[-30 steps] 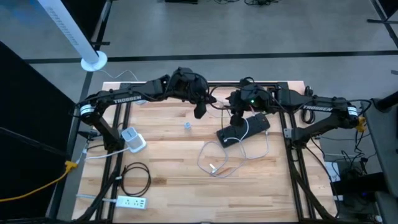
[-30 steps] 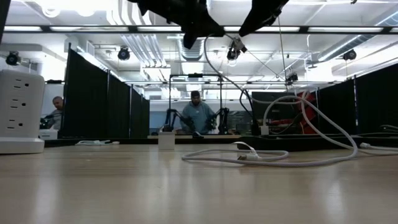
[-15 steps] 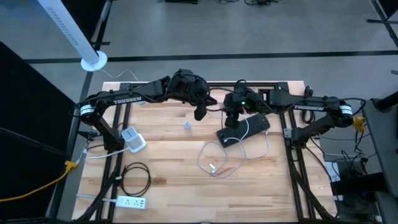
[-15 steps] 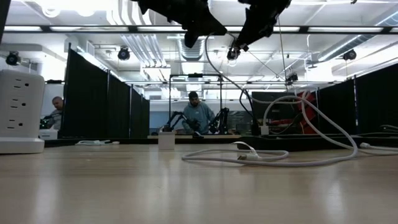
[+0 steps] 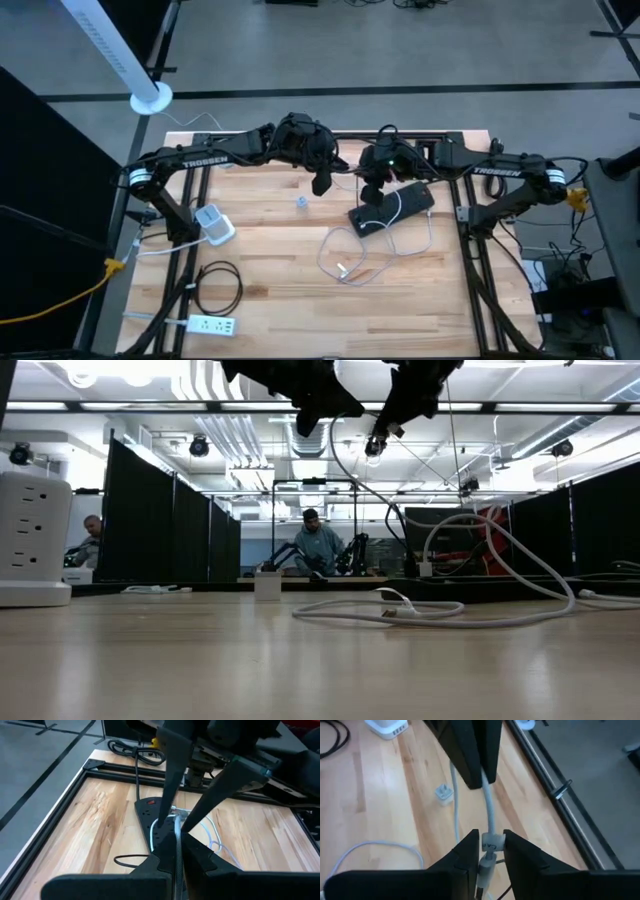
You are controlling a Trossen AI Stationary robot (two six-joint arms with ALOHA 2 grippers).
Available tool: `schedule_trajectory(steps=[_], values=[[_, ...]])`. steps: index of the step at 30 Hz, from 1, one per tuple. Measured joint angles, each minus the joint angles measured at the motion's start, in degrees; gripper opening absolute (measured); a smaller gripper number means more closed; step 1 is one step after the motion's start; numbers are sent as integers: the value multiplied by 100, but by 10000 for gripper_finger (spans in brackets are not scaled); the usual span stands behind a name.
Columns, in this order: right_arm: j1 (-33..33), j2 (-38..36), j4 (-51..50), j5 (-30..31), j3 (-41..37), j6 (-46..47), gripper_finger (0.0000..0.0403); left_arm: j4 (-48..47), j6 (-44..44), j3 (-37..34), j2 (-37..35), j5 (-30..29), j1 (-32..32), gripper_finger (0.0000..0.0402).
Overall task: Insert USB
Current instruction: Insert the top white charger cable into the white charger adapter
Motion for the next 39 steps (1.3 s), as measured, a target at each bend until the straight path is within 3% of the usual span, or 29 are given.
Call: schedule_trajectory(steps=[5,13,17,20,26,32,39], values=[[-25,20,-41,-258,0,153,15,-57,102,-1,0,13,0,0],[-58,18,-27,-271,0,450,14,-94,530,-5,-107,330,0,15],[-87,15,-33,-271,0,541,14,-335,809,-5,-401,342,-2,60],[-123,-44,-47,-255,0,550,14,-1043,1052,-5,-599,301,-2,102],[-204,-526,-43,-233,0,731,14,-2248,865,-80,-719,-323,-7,172],[-202,-1273,-108,-1,0,1029,14,-2077,543,-1071,-876,-495,-13,195],[-202,-1695,-808,199,-11,1546,14,-1189,70,-2428,-1222,-1222,-128,160]])
